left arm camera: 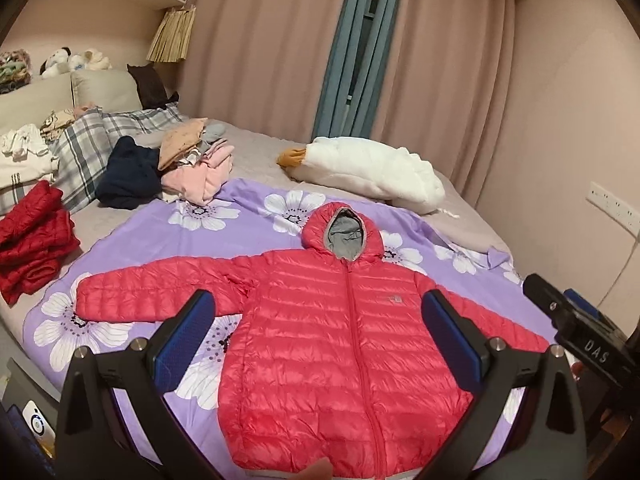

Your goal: Fold large clothes

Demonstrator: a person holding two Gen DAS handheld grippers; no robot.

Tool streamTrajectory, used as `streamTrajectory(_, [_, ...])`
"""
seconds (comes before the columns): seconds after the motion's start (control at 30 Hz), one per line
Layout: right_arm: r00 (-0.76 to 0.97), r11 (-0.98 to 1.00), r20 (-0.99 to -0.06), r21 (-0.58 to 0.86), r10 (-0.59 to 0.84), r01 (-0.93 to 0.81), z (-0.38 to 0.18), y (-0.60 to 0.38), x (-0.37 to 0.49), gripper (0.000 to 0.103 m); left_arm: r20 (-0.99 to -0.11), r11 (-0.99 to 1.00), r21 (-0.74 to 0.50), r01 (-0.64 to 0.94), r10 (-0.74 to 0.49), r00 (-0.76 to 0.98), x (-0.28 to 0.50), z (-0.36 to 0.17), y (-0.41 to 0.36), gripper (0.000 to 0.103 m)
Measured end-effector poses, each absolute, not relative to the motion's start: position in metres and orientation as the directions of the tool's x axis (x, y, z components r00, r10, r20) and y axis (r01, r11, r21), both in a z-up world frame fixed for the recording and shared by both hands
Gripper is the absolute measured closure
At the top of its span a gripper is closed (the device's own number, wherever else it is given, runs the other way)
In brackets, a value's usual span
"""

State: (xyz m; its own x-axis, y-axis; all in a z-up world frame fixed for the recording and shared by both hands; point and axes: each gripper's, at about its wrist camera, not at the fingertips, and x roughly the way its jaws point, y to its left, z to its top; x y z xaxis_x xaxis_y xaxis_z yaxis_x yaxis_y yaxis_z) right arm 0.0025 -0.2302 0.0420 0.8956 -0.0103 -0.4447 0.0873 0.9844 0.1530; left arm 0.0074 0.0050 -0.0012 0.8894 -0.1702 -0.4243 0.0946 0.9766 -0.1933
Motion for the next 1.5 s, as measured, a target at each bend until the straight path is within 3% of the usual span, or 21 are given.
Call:
streamTrajectory(0.47, [0.886,0.982,-0.464,0.167,-0.001,0.089,0.035,-0.225,0.013,0.0,-0.406,0.983,-0.182,0.01,-0.084,0.91,0.008,-0.004,0.02,0.0])
streamTrajectory(0.73, [0.867,0.97,-0.497,0.228,0.039,0.087,0.027,-0.227,0.02,0.0,-0.421,0.978,-0.205,0.043,-0.127,0.898,0.004,-0.012,0.024,0.0])
streamTrajectory(1.17, [0.852,0.973,-0.524,0.201,0.012,0.11,0.025,-0.226,0.025,0.0,-0.419,0.969,-0.247,-0.006,-0.101,0.902,0.006,-0.012,0.042,0.0])
streamTrajectory(1.5, [0.85,0.977,-0.526,0.174,-0.012,0.121,0.025,-0.226,0.024,0.0,-0.413,0.977,-0.212,-0.022,-0.069,0.908,0.01,-0.013,0.037,0.0])
